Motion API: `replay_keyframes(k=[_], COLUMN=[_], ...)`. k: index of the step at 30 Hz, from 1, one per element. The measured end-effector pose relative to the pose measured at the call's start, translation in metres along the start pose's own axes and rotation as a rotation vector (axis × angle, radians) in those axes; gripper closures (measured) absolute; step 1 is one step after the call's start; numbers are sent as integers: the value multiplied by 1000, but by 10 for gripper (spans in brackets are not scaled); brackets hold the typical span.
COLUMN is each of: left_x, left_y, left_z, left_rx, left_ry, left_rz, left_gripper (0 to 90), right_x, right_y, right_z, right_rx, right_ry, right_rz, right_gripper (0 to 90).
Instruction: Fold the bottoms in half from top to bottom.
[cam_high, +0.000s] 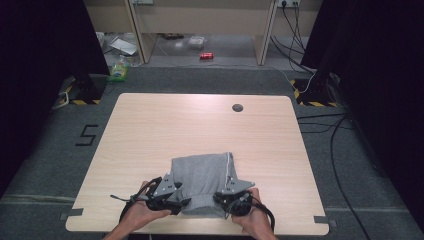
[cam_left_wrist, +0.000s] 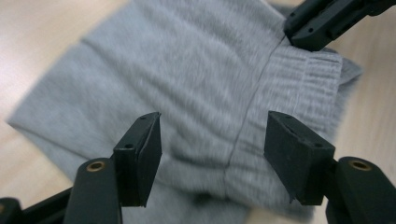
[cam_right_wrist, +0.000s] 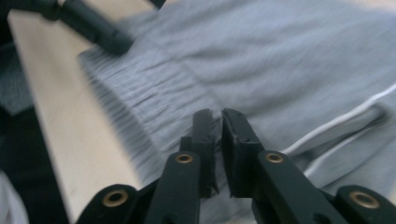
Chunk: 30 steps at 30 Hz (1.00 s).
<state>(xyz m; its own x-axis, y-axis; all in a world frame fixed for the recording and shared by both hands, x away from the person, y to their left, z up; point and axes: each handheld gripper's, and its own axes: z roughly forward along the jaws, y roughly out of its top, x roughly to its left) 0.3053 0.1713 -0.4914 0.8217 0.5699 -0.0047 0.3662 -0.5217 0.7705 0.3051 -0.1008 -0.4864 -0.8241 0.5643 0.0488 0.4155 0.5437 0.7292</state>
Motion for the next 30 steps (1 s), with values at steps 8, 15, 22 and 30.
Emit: replay_keyframes(k=[8,15,22,30], left_x=[-5,10,41,69], left_y=[-13,-4,5,11], left_z=[-2,-9,-9,2], left_rx=[13,-43,-61,-43], left_ry=[12,6,71,123], left_rz=[24,-58,-133,-185], left_gripper=[382,352,342,334], right_x=[16,-1,-37,-58], right_y=[-14,2,15,23], right_z=[-2,-18,-21,-13], right_rx=[20,-80,-113,-100], right_ry=[23,-14,-98,-155], right_rz=[21,78,143,183], right_gripper=[819,672,577,486])
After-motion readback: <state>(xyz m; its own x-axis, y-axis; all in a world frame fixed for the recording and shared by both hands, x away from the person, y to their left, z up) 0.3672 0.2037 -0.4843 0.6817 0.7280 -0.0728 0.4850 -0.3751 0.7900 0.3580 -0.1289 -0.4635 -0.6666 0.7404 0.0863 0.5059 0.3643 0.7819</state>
